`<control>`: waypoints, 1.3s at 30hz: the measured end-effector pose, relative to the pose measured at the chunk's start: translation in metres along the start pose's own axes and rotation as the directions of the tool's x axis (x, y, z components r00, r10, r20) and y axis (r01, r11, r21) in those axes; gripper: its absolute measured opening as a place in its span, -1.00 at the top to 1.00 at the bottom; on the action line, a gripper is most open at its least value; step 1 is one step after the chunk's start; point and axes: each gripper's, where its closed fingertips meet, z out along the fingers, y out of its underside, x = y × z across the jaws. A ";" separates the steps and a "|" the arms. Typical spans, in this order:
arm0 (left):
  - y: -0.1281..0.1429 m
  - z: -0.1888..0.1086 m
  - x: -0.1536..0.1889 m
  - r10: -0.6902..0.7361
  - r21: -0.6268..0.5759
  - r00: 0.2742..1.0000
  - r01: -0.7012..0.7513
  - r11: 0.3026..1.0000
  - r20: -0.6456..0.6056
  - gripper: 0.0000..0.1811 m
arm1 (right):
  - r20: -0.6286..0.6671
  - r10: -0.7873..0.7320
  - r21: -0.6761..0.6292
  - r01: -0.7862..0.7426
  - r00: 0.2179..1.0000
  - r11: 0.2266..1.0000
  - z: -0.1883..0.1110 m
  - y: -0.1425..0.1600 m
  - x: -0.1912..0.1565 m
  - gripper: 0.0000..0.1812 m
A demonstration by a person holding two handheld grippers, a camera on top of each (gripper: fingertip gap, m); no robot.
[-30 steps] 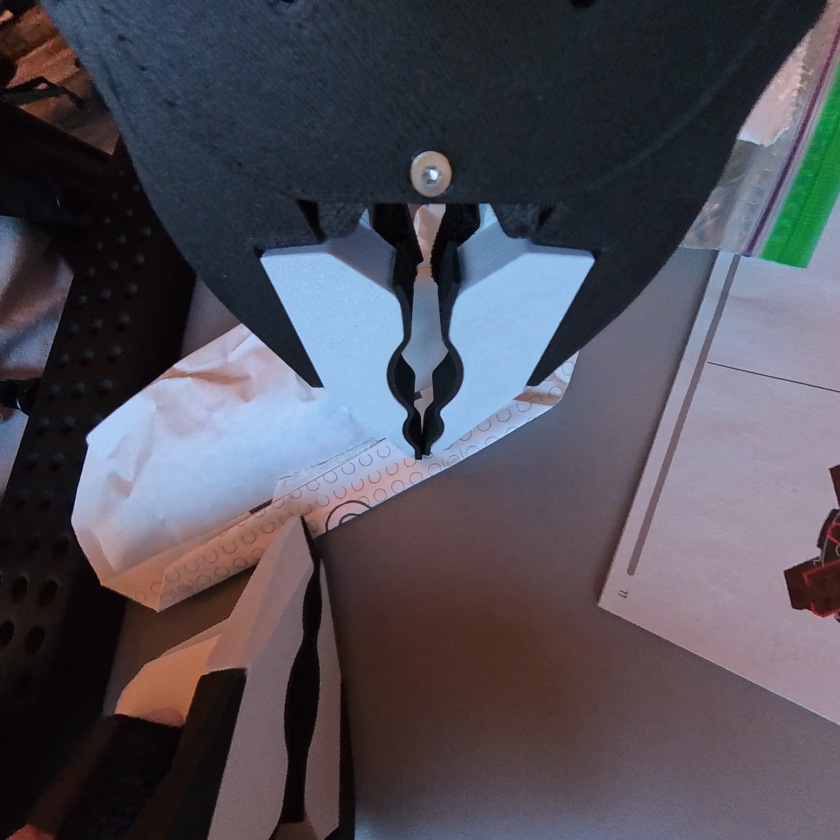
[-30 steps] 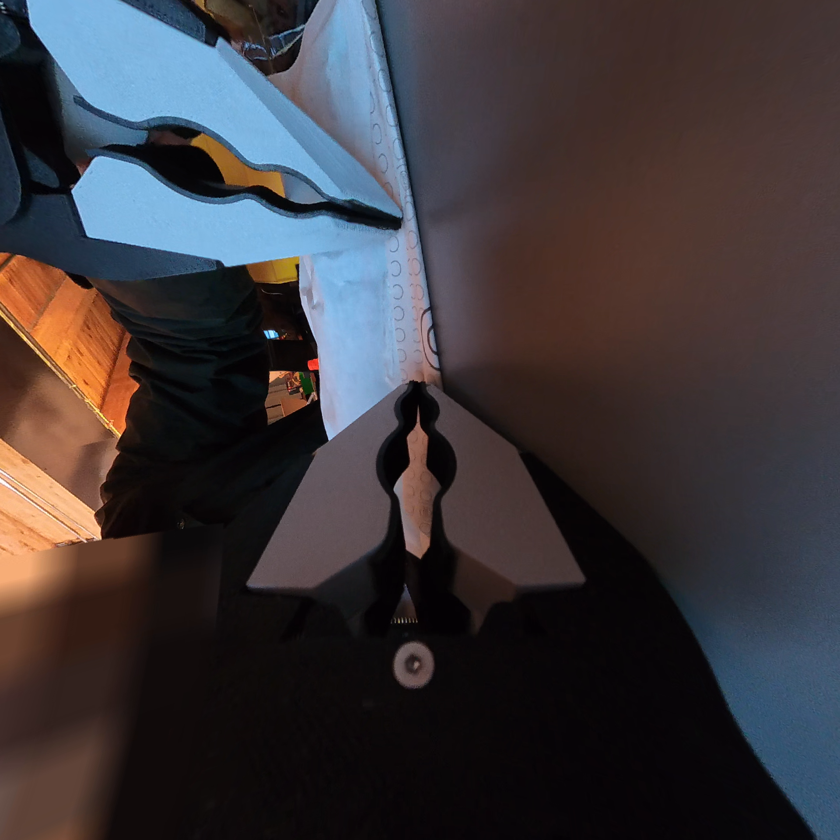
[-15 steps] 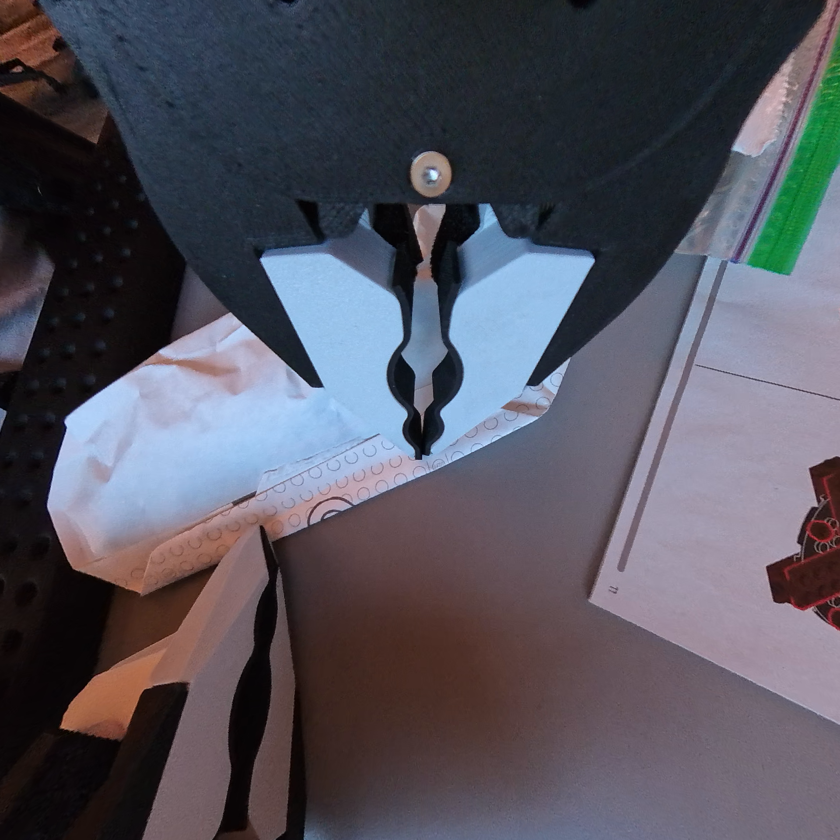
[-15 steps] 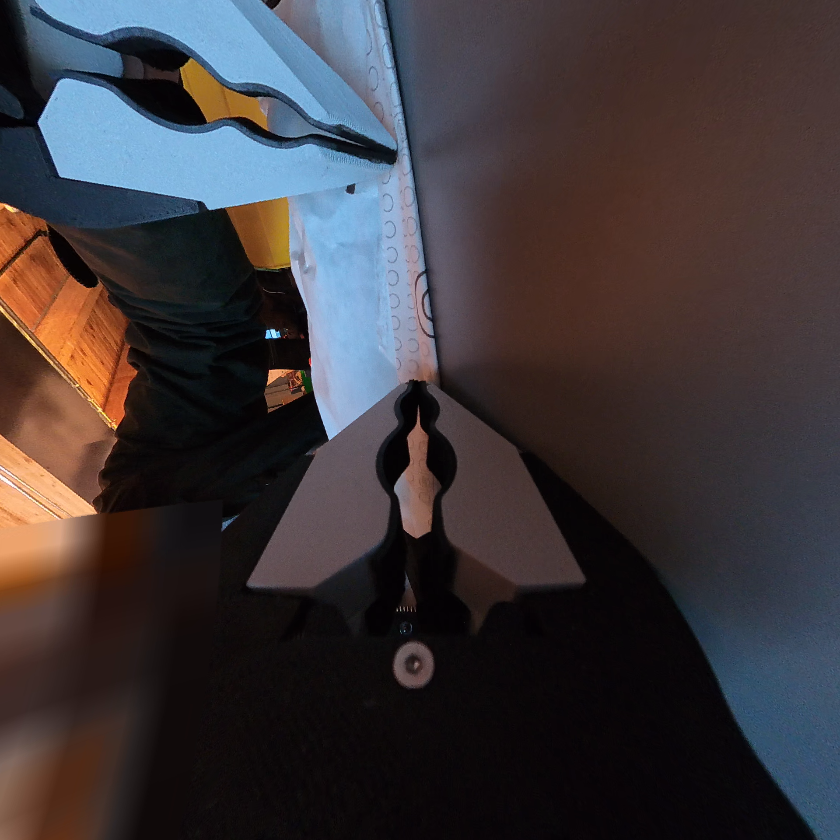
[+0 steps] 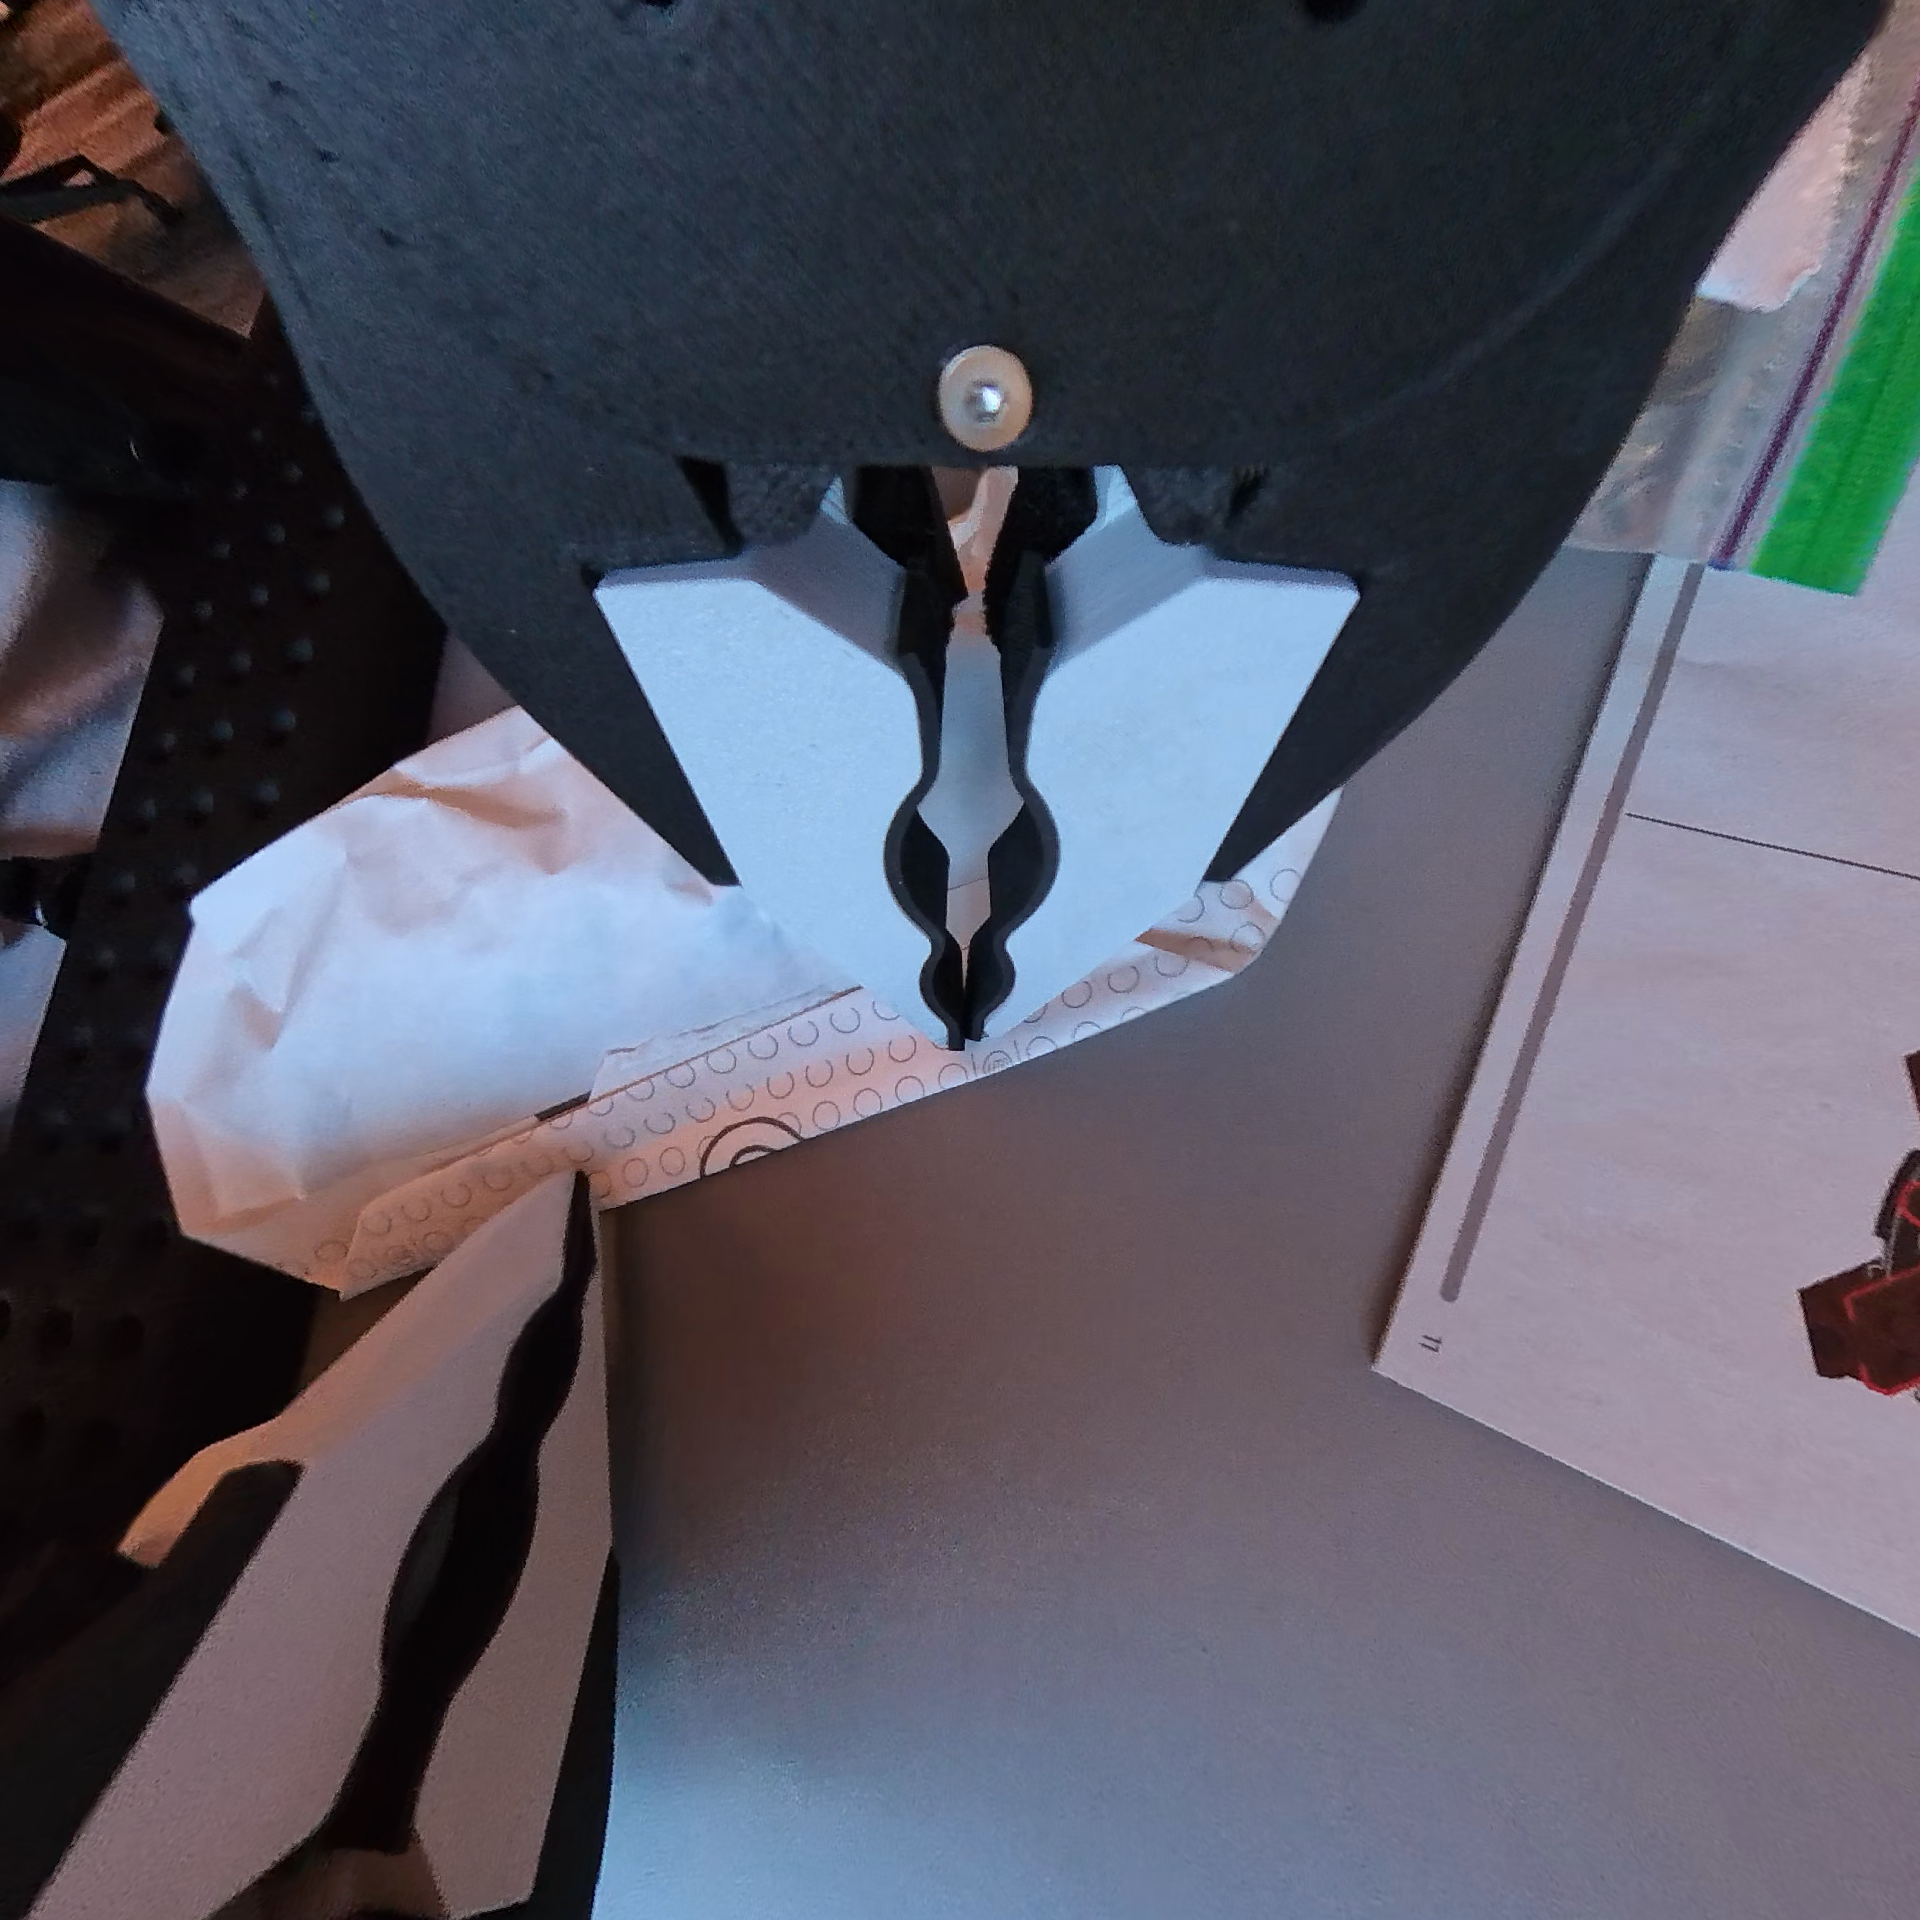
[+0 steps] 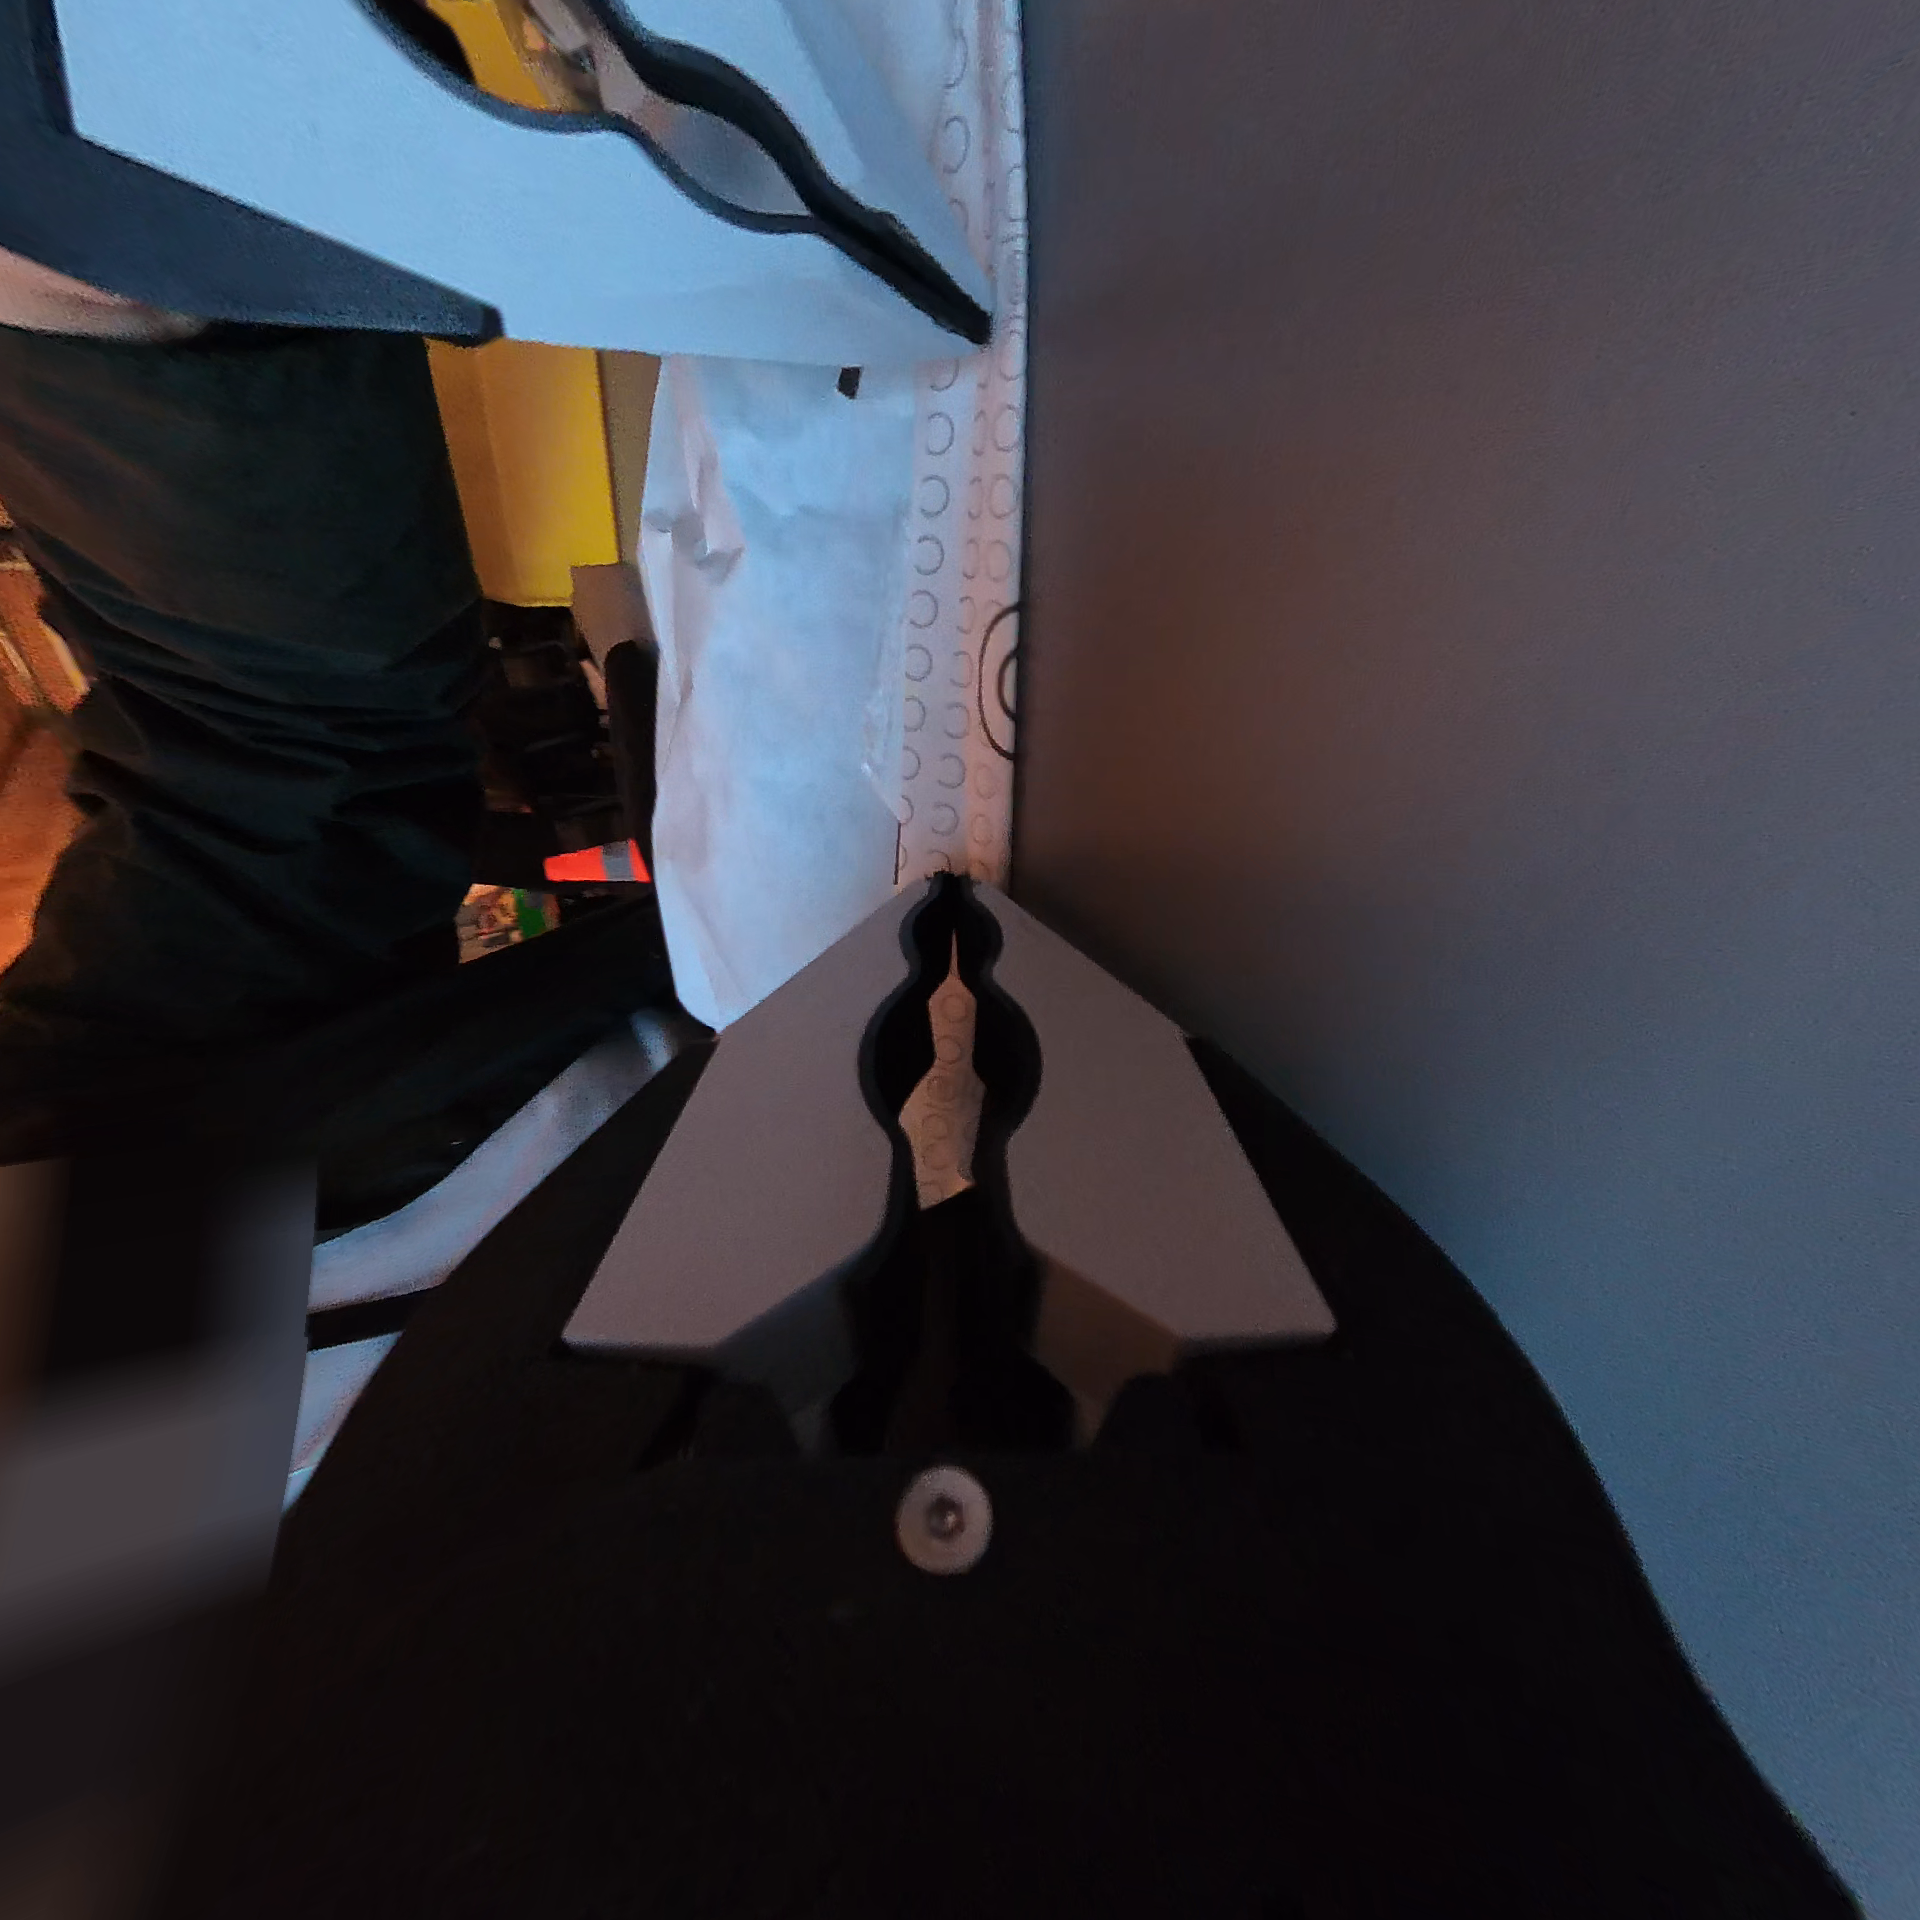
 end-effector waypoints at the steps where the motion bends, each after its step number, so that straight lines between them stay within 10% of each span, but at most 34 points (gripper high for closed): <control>1: 0.000 0.000 -0.001 0.002 -0.002 1.000 -0.002 1.000 0.007 1.00 | -0.015 -0.023 0.006 0.023 1.000 1.000 0.001 -0.001 0.000 0.99; 13: -0.017 -0.007 -0.005 0.008 0.065 0.991 -0.017 0.998 0.133 1.00 | -0.235 -0.167 -0.001 0.171 0.958 0.985 0.002 -0.021 0.009 1.00; 16: -0.023 0.000 0.037 -0.047 0.065 0.997 0.051 0.997 -0.065 1.00 | -0.214 -0.161 0.030 0.171 0.964 0.985 0.003 -0.022 0.008 0.99; 29: -0.003 0.008 0.034 -0.018 0.046 1.000 0.017 0.999 0.008 1.00 | 0.068 -0.198 0.290 0.171 0.978 0.942 -0.004 -0.020 -0.036 0.86; 34: -0.004 0.009 0.033 -0.018 0.035 1.000 0.018 0.999 0.006 1.00 | -0.237 -0.302 0.204 0.352 0.923 0.914 0.018 0.001 -0.020 0.55; 39: -0.006 0.006 0.030 -0.021 0.066 1.000 0.019 0.998 0.023 1.00 | -0.415 -0.366 0.166 0.465 0.833 0.870 0.012 -0.006 -0.010 0.96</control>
